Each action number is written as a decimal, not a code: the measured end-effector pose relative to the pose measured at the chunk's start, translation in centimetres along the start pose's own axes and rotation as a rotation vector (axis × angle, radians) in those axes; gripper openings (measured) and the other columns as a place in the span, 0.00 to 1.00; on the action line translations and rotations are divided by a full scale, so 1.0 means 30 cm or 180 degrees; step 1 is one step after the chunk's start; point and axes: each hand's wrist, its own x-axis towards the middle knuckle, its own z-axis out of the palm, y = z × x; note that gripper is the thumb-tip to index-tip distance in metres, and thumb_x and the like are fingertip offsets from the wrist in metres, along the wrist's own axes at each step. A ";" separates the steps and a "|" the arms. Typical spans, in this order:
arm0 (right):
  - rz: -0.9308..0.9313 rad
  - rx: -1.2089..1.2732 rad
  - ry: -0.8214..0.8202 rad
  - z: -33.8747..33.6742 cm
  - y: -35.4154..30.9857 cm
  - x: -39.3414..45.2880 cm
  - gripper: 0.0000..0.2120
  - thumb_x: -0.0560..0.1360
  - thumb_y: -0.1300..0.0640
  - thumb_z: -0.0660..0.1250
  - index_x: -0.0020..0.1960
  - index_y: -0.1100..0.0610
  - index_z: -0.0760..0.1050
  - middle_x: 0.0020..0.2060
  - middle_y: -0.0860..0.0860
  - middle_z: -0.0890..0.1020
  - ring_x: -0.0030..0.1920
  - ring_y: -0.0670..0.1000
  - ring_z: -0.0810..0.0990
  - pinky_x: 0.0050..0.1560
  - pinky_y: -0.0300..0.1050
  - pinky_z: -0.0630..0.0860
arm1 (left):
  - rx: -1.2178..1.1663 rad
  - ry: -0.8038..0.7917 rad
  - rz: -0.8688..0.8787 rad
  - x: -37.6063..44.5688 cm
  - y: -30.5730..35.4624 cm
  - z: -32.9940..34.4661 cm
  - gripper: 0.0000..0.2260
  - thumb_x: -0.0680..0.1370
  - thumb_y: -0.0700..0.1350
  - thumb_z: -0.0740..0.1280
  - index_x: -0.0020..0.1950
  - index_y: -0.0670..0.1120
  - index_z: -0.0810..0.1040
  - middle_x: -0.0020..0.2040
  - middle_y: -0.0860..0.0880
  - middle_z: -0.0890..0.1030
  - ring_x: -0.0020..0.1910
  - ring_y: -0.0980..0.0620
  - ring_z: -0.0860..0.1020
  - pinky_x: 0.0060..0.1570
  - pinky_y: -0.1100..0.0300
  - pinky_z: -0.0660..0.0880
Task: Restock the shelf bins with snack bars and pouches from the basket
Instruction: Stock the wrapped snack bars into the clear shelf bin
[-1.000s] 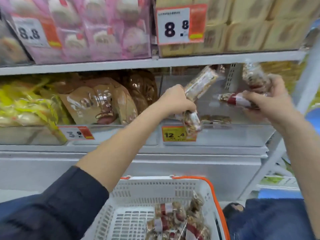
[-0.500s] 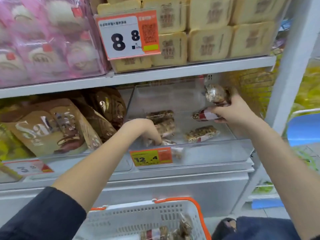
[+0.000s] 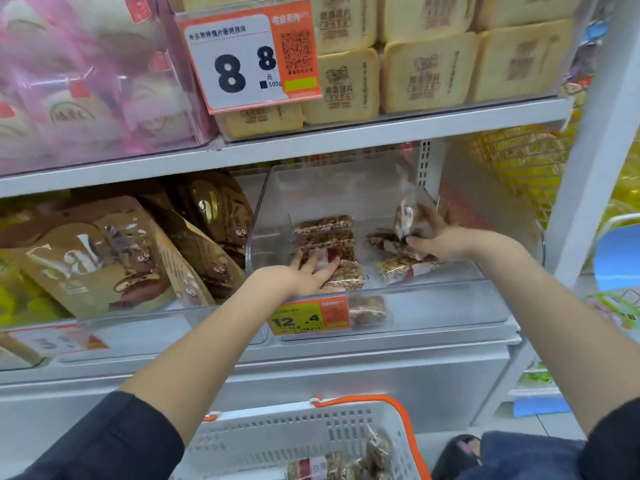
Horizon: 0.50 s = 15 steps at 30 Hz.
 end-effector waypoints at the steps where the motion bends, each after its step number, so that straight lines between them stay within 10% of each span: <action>1: -0.0018 -0.0072 -0.0003 -0.002 0.000 0.006 0.39 0.78 0.42 0.60 0.77 0.44 0.36 0.76 0.45 0.38 0.76 0.55 0.36 0.75 0.56 0.45 | -0.0064 -0.0033 0.0001 -0.004 0.004 -0.001 0.24 0.82 0.59 0.45 0.75 0.61 0.39 0.77 0.51 0.34 0.75 0.44 0.34 0.72 0.42 0.41; 5: -0.0457 0.0381 0.0510 -0.014 -0.042 -0.029 0.43 0.75 0.56 0.67 0.76 0.38 0.40 0.77 0.48 0.38 0.77 0.52 0.42 0.71 0.52 0.58 | 0.0219 0.0301 0.0075 -0.019 0.028 -0.013 0.28 0.81 0.60 0.48 0.78 0.55 0.43 0.78 0.45 0.40 0.76 0.40 0.39 0.73 0.44 0.43; 8: -0.0716 0.0482 0.1136 -0.025 -0.090 -0.096 0.32 0.74 0.68 0.59 0.74 0.45 0.62 0.71 0.55 0.65 0.55 0.49 0.75 0.39 0.28 0.72 | -0.0659 0.1321 0.0325 -0.076 0.042 -0.024 0.23 0.82 0.52 0.55 0.76 0.46 0.60 0.75 0.45 0.62 0.73 0.45 0.63 0.69 0.57 0.59; 11: -0.0788 0.0425 0.1828 -0.025 -0.138 -0.208 0.23 0.72 0.71 0.54 0.54 0.52 0.80 0.51 0.51 0.80 0.44 0.48 0.76 0.35 0.32 0.70 | -0.1493 0.2191 0.0655 -0.179 0.049 -0.001 0.17 0.82 0.46 0.58 0.71 0.47 0.70 0.70 0.49 0.71 0.66 0.51 0.71 0.61 0.65 0.64; 15: -0.1371 0.1321 0.0617 0.023 -0.250 -0.443 0.20 0.70 0.74 0.56 0.36 0.54 0.79 0.32 0.51 0.83 0.32 0.49 0.81 0.30 0.38 0.73 | -0.0364 0.3476 0.1709 -0.302 0.031 0.196 0.18 0.81 0.42 0.58 0.71 0.44 0.69 0.72 0.46 0.68 0.72 0.49 0.65 0.71 0.60 0.59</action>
